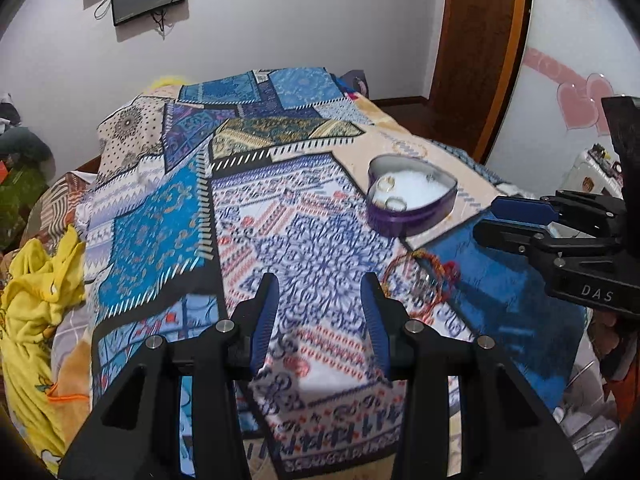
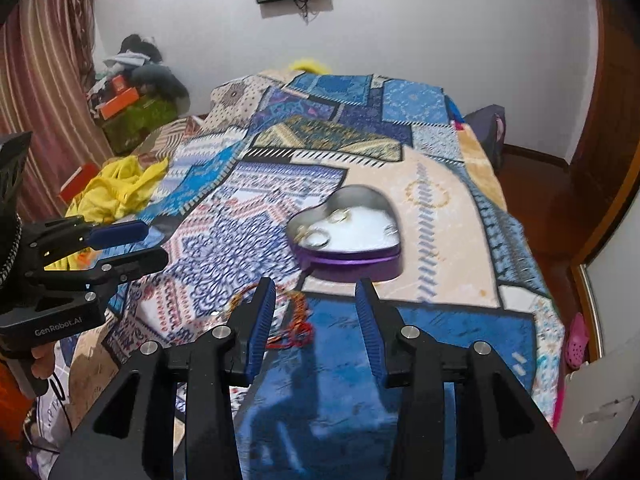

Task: Organize jewelry
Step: 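Move both tools back from the tin to the remaining jewelry, then grasp the silver charm with the right gripper while the left gripper grasps the red beaded bracelet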

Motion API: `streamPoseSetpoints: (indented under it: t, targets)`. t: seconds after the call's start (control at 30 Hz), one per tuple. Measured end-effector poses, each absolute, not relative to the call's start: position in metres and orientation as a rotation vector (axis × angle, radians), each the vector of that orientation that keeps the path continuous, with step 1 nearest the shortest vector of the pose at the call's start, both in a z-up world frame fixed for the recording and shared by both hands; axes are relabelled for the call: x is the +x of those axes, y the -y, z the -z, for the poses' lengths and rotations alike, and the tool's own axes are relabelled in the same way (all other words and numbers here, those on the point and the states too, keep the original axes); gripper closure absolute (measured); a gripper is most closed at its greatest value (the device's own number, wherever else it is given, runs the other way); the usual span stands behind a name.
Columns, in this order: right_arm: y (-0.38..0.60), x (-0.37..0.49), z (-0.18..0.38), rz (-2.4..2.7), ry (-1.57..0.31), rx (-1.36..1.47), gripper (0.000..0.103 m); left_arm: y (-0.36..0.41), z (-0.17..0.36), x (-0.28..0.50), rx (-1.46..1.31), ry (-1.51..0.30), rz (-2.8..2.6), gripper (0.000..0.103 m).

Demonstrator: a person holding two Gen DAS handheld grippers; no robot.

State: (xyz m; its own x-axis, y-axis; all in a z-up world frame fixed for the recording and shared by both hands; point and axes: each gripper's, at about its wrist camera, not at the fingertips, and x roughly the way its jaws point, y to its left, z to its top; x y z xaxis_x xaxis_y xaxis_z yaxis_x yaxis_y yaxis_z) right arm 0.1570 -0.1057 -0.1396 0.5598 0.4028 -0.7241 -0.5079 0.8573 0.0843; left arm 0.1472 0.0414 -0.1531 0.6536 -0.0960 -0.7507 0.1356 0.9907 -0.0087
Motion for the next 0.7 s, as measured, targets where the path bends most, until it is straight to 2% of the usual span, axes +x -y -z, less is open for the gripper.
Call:
streamPoseSetpoints:
  t: [0.33, 0.47, 0.57, 0.67, 0.7]
  targets:
    - [0.078, 0.150, 0.166, -0.610, -0.882, -0.208, 0.066, -0.055, 0.170, 0.141, -0.004, -0.884, 0.124, 0.061]
    - [0.072, 0.153, 0.175, -0.618, -0.909, -0.231, 0.076, -0.055, 0.174, 0.142, -0.004, -0.882, 0.123, 0.061]
    - [0.067, 0.154, 0.180, -0.624, -0.913, -0.252, 0.077, -0.055, 0.177, 0.145, -0.019, -0.883, 0.136, 0.061]
    - [0.065, 0.155, 0.185, -0.629, -0.927, -0.258, 0.089, -0.056, 0.179, 0.148, -0.033, -0.885, 0.148, 0.061]
    - [0.067, 0.155, 0.185, -0.632, -0.928, -0.247, 0.090, -0.055, 0.180, 0.151, -0.039, -0.888, 0.153, 0.061]
